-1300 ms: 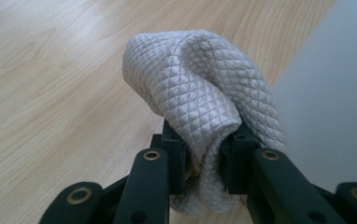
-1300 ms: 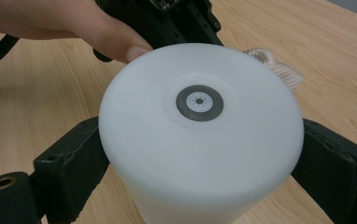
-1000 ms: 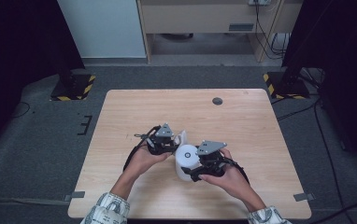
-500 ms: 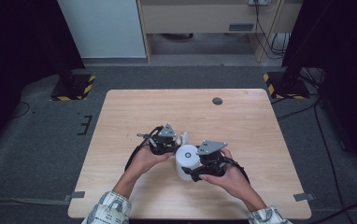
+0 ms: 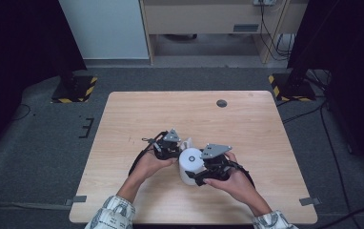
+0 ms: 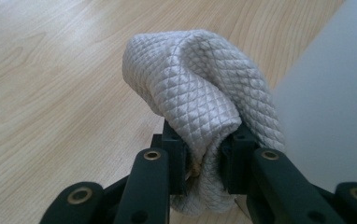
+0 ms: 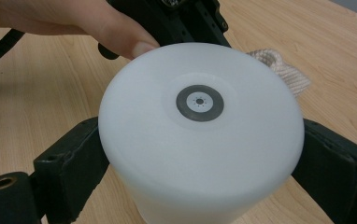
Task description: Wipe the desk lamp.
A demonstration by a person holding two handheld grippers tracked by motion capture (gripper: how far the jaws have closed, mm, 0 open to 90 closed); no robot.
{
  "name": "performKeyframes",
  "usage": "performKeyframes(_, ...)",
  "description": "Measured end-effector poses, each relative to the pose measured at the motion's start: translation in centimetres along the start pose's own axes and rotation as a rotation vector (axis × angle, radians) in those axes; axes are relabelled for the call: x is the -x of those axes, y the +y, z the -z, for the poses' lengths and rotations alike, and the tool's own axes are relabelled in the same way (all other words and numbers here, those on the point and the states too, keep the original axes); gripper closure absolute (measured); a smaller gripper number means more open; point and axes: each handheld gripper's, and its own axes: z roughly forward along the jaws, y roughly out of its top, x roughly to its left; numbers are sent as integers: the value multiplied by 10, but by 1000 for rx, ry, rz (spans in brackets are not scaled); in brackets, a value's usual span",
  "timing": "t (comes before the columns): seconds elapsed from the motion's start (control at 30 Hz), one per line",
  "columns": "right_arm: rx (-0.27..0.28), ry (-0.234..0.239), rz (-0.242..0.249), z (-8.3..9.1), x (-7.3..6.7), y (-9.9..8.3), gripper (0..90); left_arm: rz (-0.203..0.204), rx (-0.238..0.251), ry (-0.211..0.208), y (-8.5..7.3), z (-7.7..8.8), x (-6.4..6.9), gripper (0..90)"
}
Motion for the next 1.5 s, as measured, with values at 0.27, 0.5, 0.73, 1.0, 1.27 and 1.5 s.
performKeyframes(0.27,2,4,0,0,1,-1,94,-13,46,-12,9,18,0,744)
performKeyframes(0.5,3,5,0,0,1,-1,94,-15,25,-21,7,15,-1,745)
performKeyframes(0.73,0,6,2,1,1,-1,94,-5,-6,-31,0,4,-3,745)
performKeyframes(1.0,1,6,2,1,1,-1,94,-11,60,-49,16,12,-5,745)
performKeyframes(1.27,-1,10,3,1,2,-1,94,-2,-36,-79,8,-8,-8,748)
performKeyframes(1.5,-1,14,6,2,2,-1,94,7,-20,-98,5,-3,-9,747)
